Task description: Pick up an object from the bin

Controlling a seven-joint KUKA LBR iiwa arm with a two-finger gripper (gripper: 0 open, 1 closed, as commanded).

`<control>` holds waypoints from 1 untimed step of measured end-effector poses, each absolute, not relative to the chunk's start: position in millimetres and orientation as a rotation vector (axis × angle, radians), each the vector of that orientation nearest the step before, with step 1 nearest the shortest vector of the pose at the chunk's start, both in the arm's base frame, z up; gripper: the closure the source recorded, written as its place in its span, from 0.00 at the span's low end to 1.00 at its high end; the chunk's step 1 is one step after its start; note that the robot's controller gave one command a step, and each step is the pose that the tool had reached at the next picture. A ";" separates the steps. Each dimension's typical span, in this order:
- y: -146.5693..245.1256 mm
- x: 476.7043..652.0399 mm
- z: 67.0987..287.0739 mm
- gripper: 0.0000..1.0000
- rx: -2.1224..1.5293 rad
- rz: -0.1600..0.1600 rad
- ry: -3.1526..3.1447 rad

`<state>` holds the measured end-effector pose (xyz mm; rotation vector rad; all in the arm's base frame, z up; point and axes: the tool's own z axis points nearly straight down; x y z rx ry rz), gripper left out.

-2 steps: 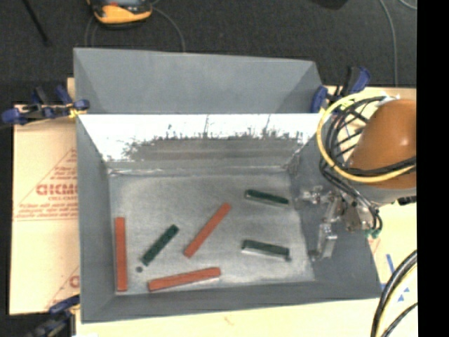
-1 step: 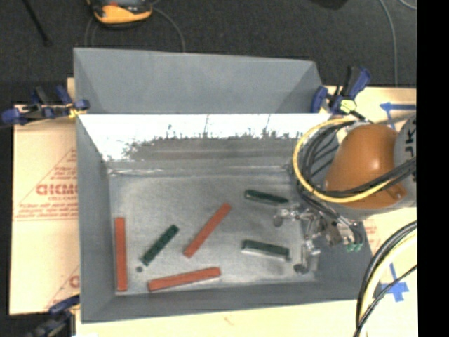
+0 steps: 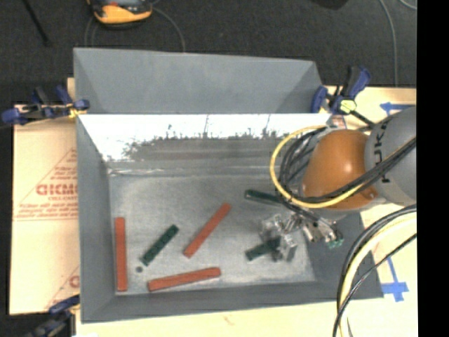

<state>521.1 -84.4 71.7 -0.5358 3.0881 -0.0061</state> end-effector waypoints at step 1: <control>-84.4 521.2 71.7 1.00 -0.537 -0.006 3.088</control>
Offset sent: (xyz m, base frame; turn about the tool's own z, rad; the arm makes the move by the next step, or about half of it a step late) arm 0.0126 0.0223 0.1236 -0.0906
